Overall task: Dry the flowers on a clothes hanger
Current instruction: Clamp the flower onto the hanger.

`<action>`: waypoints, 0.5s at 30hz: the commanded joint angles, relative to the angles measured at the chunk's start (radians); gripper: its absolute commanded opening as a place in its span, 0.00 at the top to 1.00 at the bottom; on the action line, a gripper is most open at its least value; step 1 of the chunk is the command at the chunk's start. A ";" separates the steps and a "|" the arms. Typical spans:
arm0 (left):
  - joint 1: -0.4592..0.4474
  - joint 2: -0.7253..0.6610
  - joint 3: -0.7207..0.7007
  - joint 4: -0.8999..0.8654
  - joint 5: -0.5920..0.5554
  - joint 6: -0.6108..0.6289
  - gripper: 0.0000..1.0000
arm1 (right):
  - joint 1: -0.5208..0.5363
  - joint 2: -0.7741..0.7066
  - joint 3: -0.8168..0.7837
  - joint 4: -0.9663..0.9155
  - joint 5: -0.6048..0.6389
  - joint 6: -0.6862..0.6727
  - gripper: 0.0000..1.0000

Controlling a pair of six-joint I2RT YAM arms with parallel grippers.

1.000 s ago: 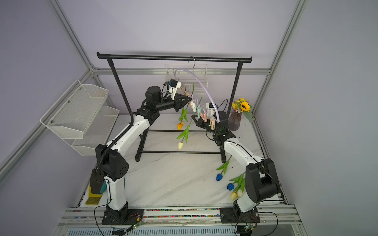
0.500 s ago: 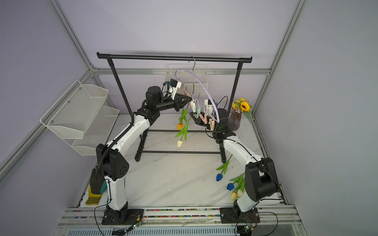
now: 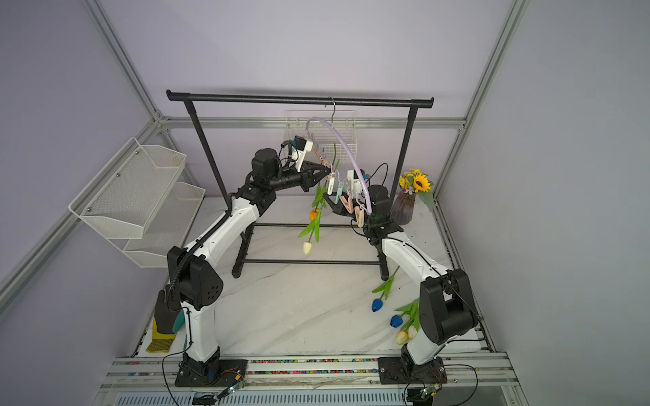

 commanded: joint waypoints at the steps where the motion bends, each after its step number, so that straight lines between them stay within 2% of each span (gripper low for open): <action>1: 0.001 0.008 0.037 0.014 0.014 -0.019 0.95 | 0.008 0.011 0.025 0.003 -0.015 -0.021 1.00; 5: 0.004 0.008 0.037 0.012 0.007 -0.020 0.94 | 0.008 0.006 0.020 0.002 -0.015 -0.026 1.00; 6: 0.004 0.007 0.037 0.012 0.005 -0.022 0.91 | 0.008 0.005 0.019 0.000 -0.012 -0.029 1.00; 11: 0.009 0.005 0.037 0.012 0.003 -0.022 0.52 | 0.008 -0.001 0.013 -0.013 -0.004 -0.043 1.00; 15: 0.011 -0.004 0.037 0.006 -0.003 -0.014 0.40 | 0.008 0.000 0.018 -0.034 0.007 -0.060 1.00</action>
